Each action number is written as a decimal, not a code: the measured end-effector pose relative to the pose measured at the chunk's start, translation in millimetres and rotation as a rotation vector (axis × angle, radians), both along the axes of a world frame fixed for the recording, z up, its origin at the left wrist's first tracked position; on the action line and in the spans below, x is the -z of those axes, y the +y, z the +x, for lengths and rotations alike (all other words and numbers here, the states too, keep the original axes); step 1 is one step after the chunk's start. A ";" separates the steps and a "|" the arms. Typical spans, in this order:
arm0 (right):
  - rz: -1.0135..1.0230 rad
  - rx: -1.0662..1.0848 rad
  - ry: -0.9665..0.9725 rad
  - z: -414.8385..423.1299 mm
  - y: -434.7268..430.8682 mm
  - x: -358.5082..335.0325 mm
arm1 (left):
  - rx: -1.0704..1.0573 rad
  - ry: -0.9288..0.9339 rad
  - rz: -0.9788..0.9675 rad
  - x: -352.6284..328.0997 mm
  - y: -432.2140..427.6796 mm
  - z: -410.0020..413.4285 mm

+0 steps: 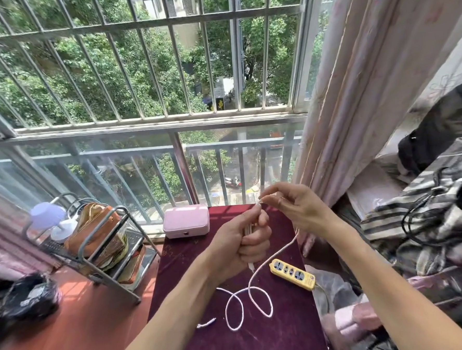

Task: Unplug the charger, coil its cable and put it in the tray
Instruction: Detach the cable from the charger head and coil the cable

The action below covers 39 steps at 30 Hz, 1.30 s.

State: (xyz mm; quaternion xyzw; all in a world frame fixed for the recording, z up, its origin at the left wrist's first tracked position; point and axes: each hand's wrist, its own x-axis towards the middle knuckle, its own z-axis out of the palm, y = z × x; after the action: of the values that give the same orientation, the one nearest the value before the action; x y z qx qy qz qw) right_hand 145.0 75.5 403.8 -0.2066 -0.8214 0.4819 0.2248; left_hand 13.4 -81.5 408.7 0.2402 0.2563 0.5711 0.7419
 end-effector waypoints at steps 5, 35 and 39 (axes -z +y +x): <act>0.051 0.008 -0.183 8.4 27.8 4.8 | -0.001 0.040 -0.105 12.9 -11.1 -12.0; 0.037 -0.008 -0.350 -5.8 -124.3 104.4 | -0.331 -0.200 -0.122 -1.5 -10.0 -3.7; -0.038 0.016 -0.340 -7.8 -123.3 104.7 | -0.273 -0.233 -0.046 -6.6 -10.6 -0.1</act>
State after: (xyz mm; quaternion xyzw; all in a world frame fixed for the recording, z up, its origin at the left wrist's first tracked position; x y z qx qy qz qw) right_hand 137.2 -47.8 299.1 -0.2961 -0.8365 0.4536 0.0823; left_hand 13.3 -92.1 415.4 0.1182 0.2119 0.6843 0.6876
